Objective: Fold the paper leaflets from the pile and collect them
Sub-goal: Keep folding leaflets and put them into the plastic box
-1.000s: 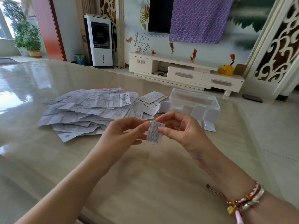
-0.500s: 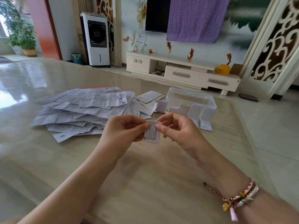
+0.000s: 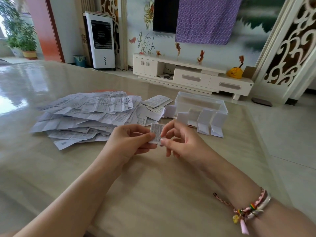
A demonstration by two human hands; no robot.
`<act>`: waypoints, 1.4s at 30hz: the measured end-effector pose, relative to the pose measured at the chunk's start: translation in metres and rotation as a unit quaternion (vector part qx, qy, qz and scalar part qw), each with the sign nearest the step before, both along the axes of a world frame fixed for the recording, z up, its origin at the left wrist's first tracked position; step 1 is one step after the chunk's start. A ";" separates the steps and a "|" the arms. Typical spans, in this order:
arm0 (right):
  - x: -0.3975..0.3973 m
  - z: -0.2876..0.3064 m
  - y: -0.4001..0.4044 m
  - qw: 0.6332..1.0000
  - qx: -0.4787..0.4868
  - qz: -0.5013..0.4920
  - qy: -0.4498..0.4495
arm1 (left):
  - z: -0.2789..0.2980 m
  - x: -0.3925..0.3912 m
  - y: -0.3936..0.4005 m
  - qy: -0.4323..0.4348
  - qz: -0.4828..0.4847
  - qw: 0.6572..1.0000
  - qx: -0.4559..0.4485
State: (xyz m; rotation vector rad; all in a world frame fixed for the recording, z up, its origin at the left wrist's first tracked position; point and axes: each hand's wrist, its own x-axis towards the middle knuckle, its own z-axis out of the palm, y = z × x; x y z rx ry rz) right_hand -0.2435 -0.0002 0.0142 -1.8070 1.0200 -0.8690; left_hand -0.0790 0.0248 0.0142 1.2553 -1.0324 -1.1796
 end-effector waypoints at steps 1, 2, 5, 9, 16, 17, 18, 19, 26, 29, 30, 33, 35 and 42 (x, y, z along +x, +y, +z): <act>0.001 -0.001 0.000 1.000 -0.003 0.005 0.004 | -0.001 0.000 -0.001 0.005 0.002 1.000 -0.001; 0.002 -0.002 0.000 1.000 -0.003 -0.001 0.000 | -0.001 0.000 -0.001 0.007 0.004 1.000 -0.003; 0.000 -0.004 -0.009 0.997 0.014 -0.067 -0.024 | -0.001 -0.001 -0.001 -0.026 0.017 0.999 -0.015; -0.004 -0.007 -0.040 0.990 0.026 -0.139 0.016 | 0.006 0.012 -0.005 -0.080 0.076 0.992 -0.063; 0.003 -0.017 -0.057 0.984 -0.023 -0.160 0.078 | 0.009 0.057 -0.035 -0.495 0.160 0.835 -0.178; 0.003 -0.018 -0.059 0.982 -0.030 -0.170 0.072 | 0.005 0.061 -0.040 -0.532 0.142 0.818 -0.164; 0.002 -0.017 -0.059 0.981 -0.034 -0.179 0.063 | 0.001 0.064 -0.045 -0.555 0.118 0.811 -0.142; 0.001 -0.017 -0.059 0.980 -0.038 -0.185 0.056 | -0.003 0.064 -0.047 -0.569 0.092 0.809 -0.114; 0.001 -0.021 -0.058 0.979 -0.054 -0.193 0.035 | -0.016 0.068 -0.050 -0.613 0.034 0.788 -0.039; 0.001 -0.020 -0.056 0.981 -0.071 -0.182 0.013 | -0.016 0.066 -0.049 -0.616 0.065 0.780 -0.084; 0.000 -0.020 -0.054 0.982 -0.075 -0.173 -0.002 | -0.015 0.065 -0.046 -0.606 0.080 0.784 -0.108; -0.005 -0.014 -0.044 0.983 -0.081 -0.150 -0.071 | -0.014 0.060 -0.034 -0.554 0.113 0.801 -0.198; -0.008 -0.011 -0.038 0.981 -0.072 -0.144 -0.107 | -0.012 0.053 -0.024 -0.522 0.113 0.811 -0.238; -0.006 -0.004 -0.020 0.987 -0.014 -0.101 -0.127 | -0.002 0.034 0.002 -0.364 0.101 0.872 -0.311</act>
